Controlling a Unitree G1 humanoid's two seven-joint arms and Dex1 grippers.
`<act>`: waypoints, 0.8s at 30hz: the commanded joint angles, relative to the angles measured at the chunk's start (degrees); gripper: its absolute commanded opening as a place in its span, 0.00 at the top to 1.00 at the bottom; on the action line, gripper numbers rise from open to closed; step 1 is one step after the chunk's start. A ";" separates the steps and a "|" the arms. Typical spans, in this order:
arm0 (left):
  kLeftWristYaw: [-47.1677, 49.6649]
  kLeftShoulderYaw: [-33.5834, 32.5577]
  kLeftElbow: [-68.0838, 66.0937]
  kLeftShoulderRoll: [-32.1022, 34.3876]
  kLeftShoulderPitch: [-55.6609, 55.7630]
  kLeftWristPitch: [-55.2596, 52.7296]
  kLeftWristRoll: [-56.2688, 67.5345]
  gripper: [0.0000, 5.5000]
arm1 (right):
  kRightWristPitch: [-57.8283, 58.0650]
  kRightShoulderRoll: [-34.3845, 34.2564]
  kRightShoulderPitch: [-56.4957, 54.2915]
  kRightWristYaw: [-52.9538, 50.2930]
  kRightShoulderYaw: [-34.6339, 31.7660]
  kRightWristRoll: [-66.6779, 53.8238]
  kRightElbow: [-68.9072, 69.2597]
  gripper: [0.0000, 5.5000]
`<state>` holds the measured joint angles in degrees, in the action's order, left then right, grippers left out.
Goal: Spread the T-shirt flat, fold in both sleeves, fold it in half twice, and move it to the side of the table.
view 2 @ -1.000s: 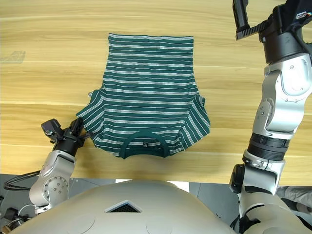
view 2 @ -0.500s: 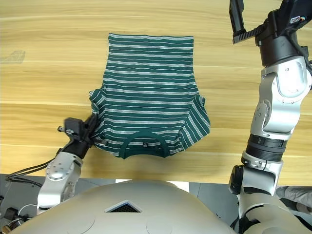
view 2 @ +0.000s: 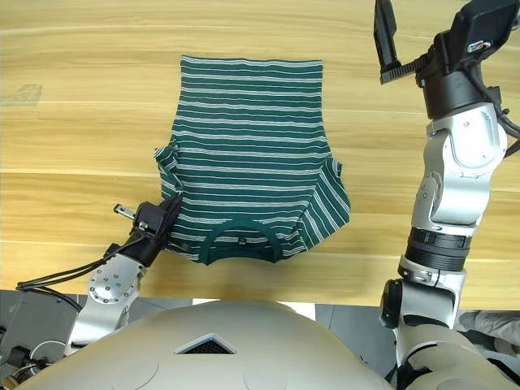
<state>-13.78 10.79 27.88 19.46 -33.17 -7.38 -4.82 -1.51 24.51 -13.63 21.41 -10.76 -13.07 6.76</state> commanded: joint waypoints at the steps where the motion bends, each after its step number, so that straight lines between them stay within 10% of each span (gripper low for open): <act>1: -2.45 2.15 3.58 1.53 -0.51 -0.46 -0.93 1.00 | -0.44 -0.27 0.67 0.34 0.15 0.47 -0.56 0.02; 16: -6.67 6.65 -4.22 1.95 1.46 -1.31 -0.87 0.89 | -0.56 -0.01 2.56 0.97 -0.68 -0.42 -0.81 0.02; 24: -25.15 7.77 11.90 8.99 -4.99 8.83 22.55 0.74 | 10.63 4.17 11.91 17.87 0.34 -14.61 3.24 0.02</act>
<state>-34.31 19.51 35.69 25.47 -35.99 0.08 11.23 5.45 26.11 -5.40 34.14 -10.39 -23.72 8.54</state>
